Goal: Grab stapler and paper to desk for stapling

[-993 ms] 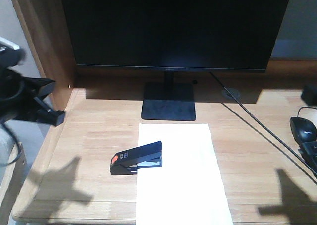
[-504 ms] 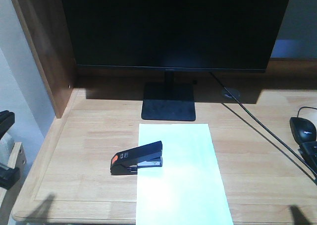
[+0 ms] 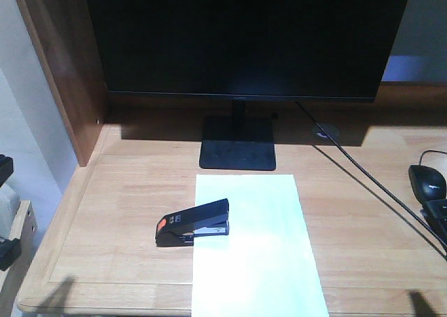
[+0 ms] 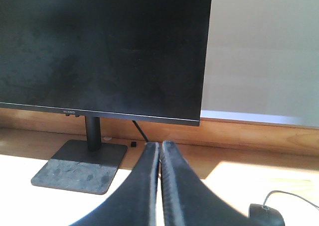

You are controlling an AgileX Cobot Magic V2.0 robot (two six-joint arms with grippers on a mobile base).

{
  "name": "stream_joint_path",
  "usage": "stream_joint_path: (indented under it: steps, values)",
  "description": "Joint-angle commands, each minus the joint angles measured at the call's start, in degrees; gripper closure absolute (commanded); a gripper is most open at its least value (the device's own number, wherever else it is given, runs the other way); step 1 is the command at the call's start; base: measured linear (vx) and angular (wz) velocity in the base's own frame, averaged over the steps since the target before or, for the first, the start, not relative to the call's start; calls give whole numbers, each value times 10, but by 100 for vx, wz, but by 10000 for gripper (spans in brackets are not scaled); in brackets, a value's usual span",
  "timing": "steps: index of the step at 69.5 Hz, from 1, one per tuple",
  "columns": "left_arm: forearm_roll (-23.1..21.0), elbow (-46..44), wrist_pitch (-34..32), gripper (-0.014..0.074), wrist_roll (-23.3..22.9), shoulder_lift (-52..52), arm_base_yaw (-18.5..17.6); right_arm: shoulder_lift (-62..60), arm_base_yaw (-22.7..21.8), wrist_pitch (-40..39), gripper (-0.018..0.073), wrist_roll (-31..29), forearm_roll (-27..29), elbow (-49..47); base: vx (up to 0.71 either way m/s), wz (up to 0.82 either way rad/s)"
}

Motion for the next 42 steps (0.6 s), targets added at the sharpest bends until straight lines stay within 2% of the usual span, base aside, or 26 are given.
stream_joint_path:
  steps: [1, 42]
  values:
    - [0, -17, -43, 603, -5, -3, -2, 1, -4, -6, 569, -3, -9, -15, 0, 0]
    - [0, -15, -42, 603, -5, -3, -2, 1, -4, -6, 569, -3, -9, -15, 0, 0]
